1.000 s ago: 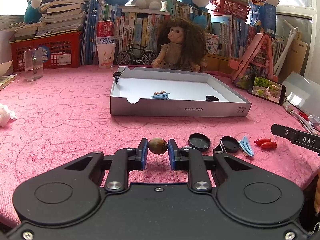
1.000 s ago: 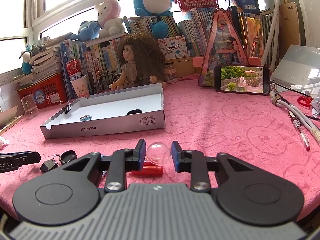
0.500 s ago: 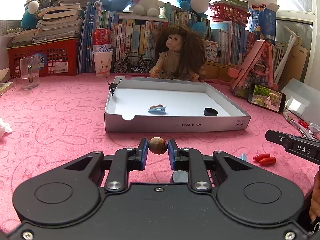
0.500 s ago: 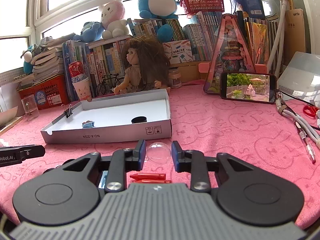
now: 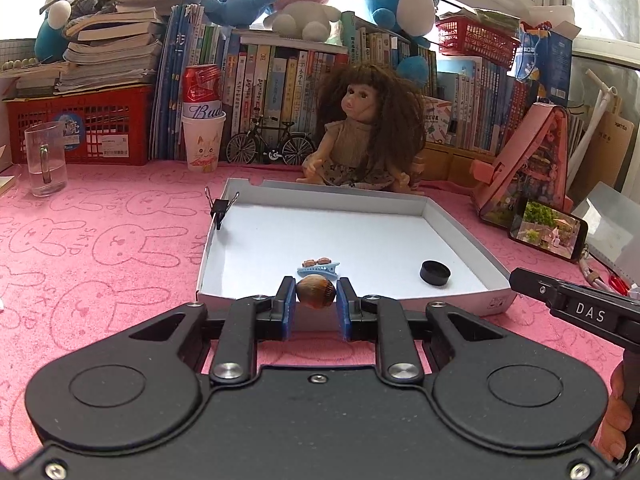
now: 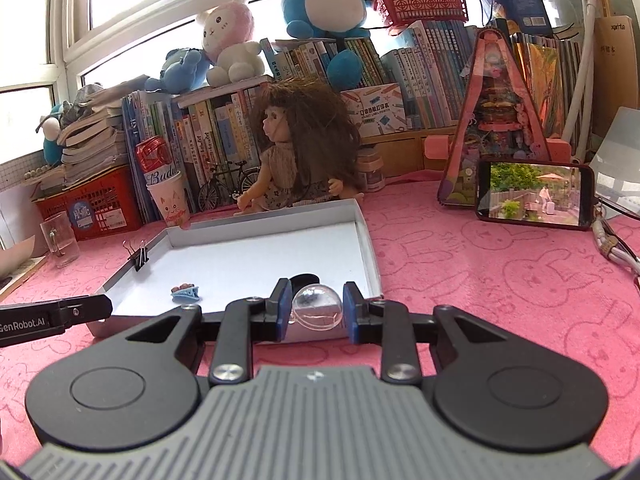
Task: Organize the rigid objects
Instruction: 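Carry the nut and ball into the white tray while both tools open to release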
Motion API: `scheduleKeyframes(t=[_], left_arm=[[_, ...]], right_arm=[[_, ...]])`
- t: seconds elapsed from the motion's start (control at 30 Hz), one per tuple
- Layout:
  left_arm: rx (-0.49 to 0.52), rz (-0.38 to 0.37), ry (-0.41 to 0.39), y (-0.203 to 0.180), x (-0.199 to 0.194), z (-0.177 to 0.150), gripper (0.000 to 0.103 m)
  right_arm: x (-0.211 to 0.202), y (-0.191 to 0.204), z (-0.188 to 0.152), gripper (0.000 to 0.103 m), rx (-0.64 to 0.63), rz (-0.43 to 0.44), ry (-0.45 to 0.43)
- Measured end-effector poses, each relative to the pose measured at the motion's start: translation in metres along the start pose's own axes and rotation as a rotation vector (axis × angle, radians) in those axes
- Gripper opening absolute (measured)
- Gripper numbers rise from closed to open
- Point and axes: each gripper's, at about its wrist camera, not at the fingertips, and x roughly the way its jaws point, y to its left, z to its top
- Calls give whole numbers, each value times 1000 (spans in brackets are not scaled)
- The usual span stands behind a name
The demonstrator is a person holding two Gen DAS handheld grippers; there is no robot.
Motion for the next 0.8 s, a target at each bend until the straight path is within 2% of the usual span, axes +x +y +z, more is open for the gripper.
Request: scheduleKeyframes(t=[0.17, 0.47, 0.63, 0.8], left_arm=[[-16, 19, 18, 5, 21, 12, 20], [-41, 65, 72, 20, 63, 28, 20], [-77, 76, 115, 28, 80, 29, 20], [-69, 87, 130, 30, 88, 27, 20]], right_arm=[[20, 3, 11, 33, 6, 11, 18], [57, -13, 35, 33, 93, 14, 90], [74, -21, 41, 33, 144, 7, 155], [86, -26, 41, 33, 188, 6, 203]])
